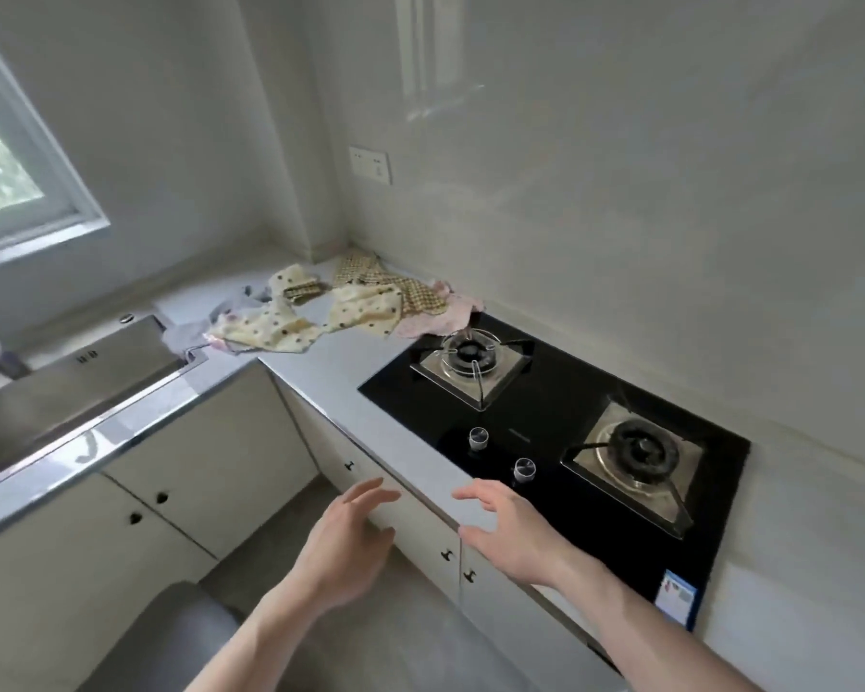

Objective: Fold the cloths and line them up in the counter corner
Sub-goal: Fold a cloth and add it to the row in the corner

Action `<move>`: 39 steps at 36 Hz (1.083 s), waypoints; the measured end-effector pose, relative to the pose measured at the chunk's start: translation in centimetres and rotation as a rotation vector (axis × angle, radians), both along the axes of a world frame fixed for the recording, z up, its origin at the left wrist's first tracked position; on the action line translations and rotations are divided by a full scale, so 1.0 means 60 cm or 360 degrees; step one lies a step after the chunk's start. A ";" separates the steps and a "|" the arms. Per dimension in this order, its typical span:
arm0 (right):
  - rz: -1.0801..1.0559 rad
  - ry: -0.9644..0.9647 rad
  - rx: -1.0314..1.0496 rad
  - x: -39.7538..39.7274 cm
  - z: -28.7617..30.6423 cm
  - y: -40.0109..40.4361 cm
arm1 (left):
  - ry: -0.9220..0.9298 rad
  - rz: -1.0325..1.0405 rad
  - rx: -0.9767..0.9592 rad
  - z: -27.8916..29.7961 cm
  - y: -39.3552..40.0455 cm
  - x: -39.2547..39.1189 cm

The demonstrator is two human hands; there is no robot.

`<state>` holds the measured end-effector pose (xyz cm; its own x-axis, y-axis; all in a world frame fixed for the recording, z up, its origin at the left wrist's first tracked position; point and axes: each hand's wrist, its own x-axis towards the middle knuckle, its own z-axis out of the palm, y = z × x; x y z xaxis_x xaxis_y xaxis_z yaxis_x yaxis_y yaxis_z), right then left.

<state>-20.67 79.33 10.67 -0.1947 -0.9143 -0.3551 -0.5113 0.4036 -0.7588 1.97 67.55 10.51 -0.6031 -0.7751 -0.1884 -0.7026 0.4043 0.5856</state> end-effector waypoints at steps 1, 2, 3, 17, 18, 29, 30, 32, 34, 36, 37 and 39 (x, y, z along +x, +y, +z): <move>0.0019 0.0010 -0.0027 0.012 0.006 -0.018 | 0.0011 0.0024 -0.0019 0.005 -0.013 0.017; 0.0032 0.0019 -0.0051 0.023 0.012 -0.035 | 0.0016 0.0041 -0.0045 0.012 -0.024 0.034; 0.0039 0.0021 -0.0073 0.036 0.017 -0.052 | 0.0018 0.0053 -0.0070 0.018 -0.036 0.051; 0.0013 -0.0054 -0.0255 0.199 0.026 -0.248 | -0.0065 0.0055 -0.0207 0.074 -0.236 0.233; 0.0014 -0.0052 -0.0249 0.200 0.027 -0.255 | -0.0063 0.0053 -0.0215 0.076 -0.246 0.234; -0.0005 -0.0011 -0.0236 0.174 0.036 -0.467 | -0.0029 0.0092 -0.0212 0.073 -0.458 0.223; 0.0001 -0.0013 -0.0229 0.171 0.036 -0.483 | -0.0043 0.0086 -0.0217 0.074 -0.473 0.222; 0.0019 -0.0010 -0.0224 0.166 0.028 -0.527 | -0.0055 0.0082 -0.0224 0.072 -0.512 0.221; 0.0042 -0.0002 -0.0220 0.162 0.030 -0.575 | -0.0069 0.0094 -0.0253 0.078 -0.554 0.220; 0.0069 -0.0002 -0.0225 0.162 0.033 -0.622 | -0.0067 0.0120 -0.0277 0.080 -0.599 0.224; 0.0081 0.0003 -0.0227 0.161 0.033 -0.643 | -0.0069 0.0146 -0.0275 0.080 -0.620 0.227; 0.0101 -0.0002 -0.0224 0.160 0.032 -0.678 | -0.0092 0.0192 -0.0251 0.075 -0.656 0.233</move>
